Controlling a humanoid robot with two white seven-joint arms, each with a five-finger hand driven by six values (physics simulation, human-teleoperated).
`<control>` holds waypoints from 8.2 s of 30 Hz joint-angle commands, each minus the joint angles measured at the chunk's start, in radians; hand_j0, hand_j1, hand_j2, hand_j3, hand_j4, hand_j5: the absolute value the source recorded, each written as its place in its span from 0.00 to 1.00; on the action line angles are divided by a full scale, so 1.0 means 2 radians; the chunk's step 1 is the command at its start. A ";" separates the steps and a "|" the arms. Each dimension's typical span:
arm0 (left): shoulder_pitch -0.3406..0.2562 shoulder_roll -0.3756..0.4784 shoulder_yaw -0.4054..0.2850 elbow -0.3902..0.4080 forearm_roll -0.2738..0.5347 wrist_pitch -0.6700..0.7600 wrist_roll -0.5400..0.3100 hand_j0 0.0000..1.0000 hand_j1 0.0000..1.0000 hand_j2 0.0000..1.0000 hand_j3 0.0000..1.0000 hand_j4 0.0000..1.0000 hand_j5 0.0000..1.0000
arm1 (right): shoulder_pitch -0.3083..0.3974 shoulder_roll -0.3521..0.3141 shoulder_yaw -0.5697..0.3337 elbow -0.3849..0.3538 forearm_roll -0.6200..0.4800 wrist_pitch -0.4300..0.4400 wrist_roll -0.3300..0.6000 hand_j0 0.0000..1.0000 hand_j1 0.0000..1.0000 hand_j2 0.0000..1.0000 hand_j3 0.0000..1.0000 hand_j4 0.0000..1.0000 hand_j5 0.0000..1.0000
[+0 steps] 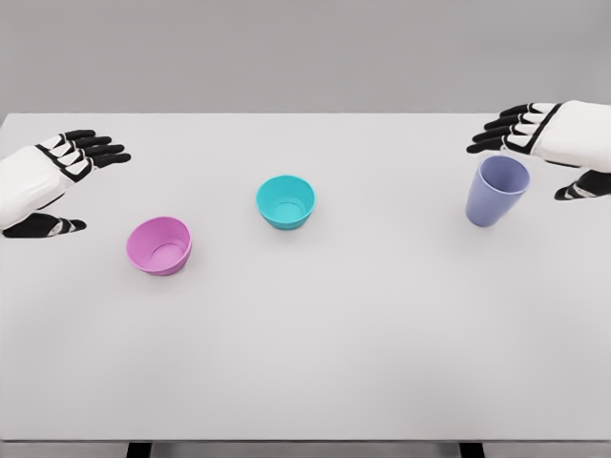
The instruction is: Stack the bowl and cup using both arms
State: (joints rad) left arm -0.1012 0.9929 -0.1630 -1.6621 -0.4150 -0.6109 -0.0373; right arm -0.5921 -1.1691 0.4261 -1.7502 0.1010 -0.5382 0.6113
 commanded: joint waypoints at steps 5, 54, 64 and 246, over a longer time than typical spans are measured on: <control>0.001 -0.013 -0.001 0.003 0.002 0.000 0.000 1.00 1.00 1.00 1.00 1.00 1.00 | 0.008 0.058 -0.047 0.000 -0.004 0.003 0.000 1.00 1.00 1.00 1.00 1.00 1.00; -0.347 0.031 -0.383 0.016 0.181 0.115 -0.287 1.00 1.00 1.00 1.00 1.00 1.00 | 0.004 0.085 -0.050 0.001 -0.004 -0.036 0.000 1.00 1.00 1.00 1.00 1.00 1.00; -0.349 0.030 -0.382 0.005 0.109 0.108 -0.287 1.00 1.00 1.00 1.00 1.00 1.00 | 0.004 0.084 -0.050 0.002 -0.004 -0.036 0.000 1.00 1.00 1.00 1.00 1.00 1.00; -0.423 -0.213 -0.380 0.109 0.000 0.111 -0.287 0.71 0.71 0.71 0.71 0.71 0.71 | 0.001 0.079 -0.051 0.002 -0.004 -0.036 0.000 1.00 1.00 1.00 1.00 1.00 1.00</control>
State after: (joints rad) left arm -0.9480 0.5746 -0.9241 -1.4561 -0.4171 -0.3890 -0.6117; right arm -0.5891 -1.0105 0.3240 -1.7473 0.0991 -0.6140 0.6114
